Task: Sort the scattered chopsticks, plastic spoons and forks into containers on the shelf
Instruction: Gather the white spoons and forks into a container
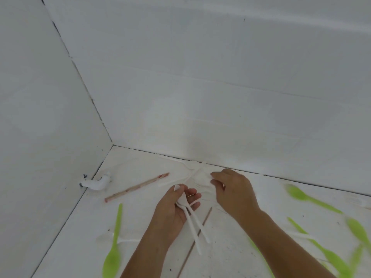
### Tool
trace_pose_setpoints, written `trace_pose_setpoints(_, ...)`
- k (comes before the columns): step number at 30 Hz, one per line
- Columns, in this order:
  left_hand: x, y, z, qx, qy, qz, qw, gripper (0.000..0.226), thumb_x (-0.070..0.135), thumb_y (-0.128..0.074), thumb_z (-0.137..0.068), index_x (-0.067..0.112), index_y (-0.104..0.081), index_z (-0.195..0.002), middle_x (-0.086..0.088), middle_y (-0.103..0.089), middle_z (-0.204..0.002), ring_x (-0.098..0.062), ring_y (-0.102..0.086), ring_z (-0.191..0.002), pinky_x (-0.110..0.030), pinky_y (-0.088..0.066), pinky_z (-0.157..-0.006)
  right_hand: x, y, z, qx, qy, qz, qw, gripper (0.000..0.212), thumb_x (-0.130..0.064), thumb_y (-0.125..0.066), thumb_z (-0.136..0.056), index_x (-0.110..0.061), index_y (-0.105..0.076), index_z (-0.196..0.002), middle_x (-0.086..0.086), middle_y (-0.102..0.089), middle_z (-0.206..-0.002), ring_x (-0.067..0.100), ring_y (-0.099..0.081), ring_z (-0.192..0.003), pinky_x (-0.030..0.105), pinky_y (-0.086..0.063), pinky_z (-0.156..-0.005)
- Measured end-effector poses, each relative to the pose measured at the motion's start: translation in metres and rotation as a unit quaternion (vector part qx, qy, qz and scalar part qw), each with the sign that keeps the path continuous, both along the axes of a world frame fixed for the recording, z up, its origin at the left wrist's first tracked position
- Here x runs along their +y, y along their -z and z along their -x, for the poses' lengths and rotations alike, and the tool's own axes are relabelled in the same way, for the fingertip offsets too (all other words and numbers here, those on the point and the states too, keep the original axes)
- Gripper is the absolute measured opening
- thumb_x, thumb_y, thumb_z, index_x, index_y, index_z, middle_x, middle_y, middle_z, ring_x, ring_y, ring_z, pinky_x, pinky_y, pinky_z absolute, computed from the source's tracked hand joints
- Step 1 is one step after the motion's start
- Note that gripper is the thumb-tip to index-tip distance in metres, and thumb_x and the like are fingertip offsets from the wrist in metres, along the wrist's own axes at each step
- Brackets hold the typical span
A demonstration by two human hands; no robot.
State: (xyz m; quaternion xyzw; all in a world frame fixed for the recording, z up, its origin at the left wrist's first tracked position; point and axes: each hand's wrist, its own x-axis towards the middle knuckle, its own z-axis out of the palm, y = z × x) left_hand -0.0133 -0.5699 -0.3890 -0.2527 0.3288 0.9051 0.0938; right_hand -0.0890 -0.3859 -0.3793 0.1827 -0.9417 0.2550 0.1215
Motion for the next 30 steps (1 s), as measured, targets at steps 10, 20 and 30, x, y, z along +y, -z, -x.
trace_pose_setpoints(10, 0.004, -0.006, -0.001, 0.006, -0.040, -0.046, 0.998, 0.027, 0.032, -0.057, -0.101, 0.006, -0.063, -0.108, -0.024, -0.066, -0.107, -0.036, -0.068, -0.101, -0.047, -0.053, -0.095, -0.056, 0.005, -0.061, -0.077, -0.070, -0.018, 0.994, 0.039, -0.021, -0.046, -0.083, -0.029, -0.077, -0.104, -0.009, -0.053, -0.086, 0.014, -0.058, -0.074, 0.028, -0.049, -0.056)
trace_pose_setpoints(20, -0.054, -0.002, 0.000, -0.013, -0.108, 0.044, 0.993, 0.009, 0.006, -0.053, -0.102, 0.007, -0.061, -0.099, -0.011, -0.054, -0.078, -0.023, -0.052, -0.062, -0.033, -0.048, -0.053, -0.078, -0.011, 0.038, -0.161, 0.030, -0.144, 0.976, 0.025, -0.028, -0.053, -0.102, -0.020, -0.067, -0.122, 0.001, -0.066, -0.112, 0.024, -0.065, -0.108, 0.033, -0.049, -0.085)
trace_pose_setpoints(30, -0.072, -0.005, -0.024, -0.031, -0.084, 0.014, 0.996, 0.004, 0.007, -0.055, -0.095, 0.008, -0.057, -0.092, -0.010, -0.052, -0.076, -0.019, -0.046, -0.055, -0.027, -0.037, -0.041, -0.102, -0.008, 0.056, -0.124, -0.033, -0.302, 0.945, 0.020, -0.013, -0.057, -0.089, -0.022, -0.070, -0.101, -0.002, -0.066, -0.102, 0.023, -0.067, -0.098, 0.028, -0.049, -0.075)
